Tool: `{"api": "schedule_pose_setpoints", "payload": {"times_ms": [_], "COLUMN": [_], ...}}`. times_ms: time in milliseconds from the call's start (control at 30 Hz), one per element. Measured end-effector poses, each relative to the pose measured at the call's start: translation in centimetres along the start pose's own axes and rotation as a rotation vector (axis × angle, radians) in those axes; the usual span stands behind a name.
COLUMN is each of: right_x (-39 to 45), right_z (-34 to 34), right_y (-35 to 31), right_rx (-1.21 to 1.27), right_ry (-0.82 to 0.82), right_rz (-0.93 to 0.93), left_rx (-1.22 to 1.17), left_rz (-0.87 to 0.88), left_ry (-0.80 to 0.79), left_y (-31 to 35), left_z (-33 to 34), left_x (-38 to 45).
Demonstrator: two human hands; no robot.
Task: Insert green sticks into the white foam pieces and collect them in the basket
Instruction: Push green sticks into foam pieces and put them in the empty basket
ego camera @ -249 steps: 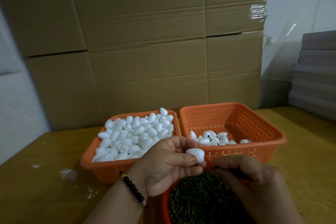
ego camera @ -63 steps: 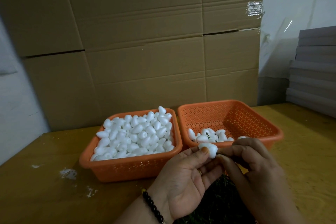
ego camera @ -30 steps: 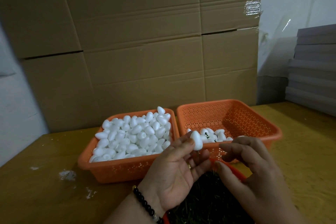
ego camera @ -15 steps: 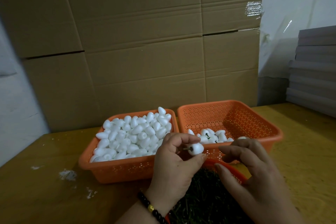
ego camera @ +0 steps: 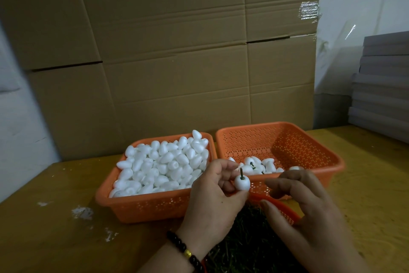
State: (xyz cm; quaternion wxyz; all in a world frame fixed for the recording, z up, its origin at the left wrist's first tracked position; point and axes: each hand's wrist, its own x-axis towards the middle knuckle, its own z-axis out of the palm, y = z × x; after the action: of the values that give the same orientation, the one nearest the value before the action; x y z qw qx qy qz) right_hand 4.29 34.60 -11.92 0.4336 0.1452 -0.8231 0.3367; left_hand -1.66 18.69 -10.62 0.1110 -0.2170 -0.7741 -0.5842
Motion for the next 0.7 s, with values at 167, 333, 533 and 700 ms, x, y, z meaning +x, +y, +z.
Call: {"api": "schedule_pose_setpoints", "payload": {"times_ms": [167, 333, 533, 700], "right_x": [0.2, 0.0, 0.3, 0.2], "right_z": [-0.4, -0.6, -0.8, -0.7], "right_y": [-0.4, -0.8, -1.1, -1.0], "right_rx": [0.036, 0.011, 0.02, -0.12], "right_ry": [-0.005, -0.095, -0.217, -0.489], "right_rz": [0.004, -0.004, -0.008, 0.049], "left_rx": [0.068, 0.079, -0.339, -0.397], "left_rz": [-0.086, -0.215, -0.461, -0.368], "left_ry": [-0.129, -0.141, -0.07, 0.023], "left_y": [0.8, 1.4, 1.8, 1.7], "left_z": [-0.7, 0.3, 1.5, -0.6], "left_x": [1.9, 5.9, 9.1, 9.4]}}
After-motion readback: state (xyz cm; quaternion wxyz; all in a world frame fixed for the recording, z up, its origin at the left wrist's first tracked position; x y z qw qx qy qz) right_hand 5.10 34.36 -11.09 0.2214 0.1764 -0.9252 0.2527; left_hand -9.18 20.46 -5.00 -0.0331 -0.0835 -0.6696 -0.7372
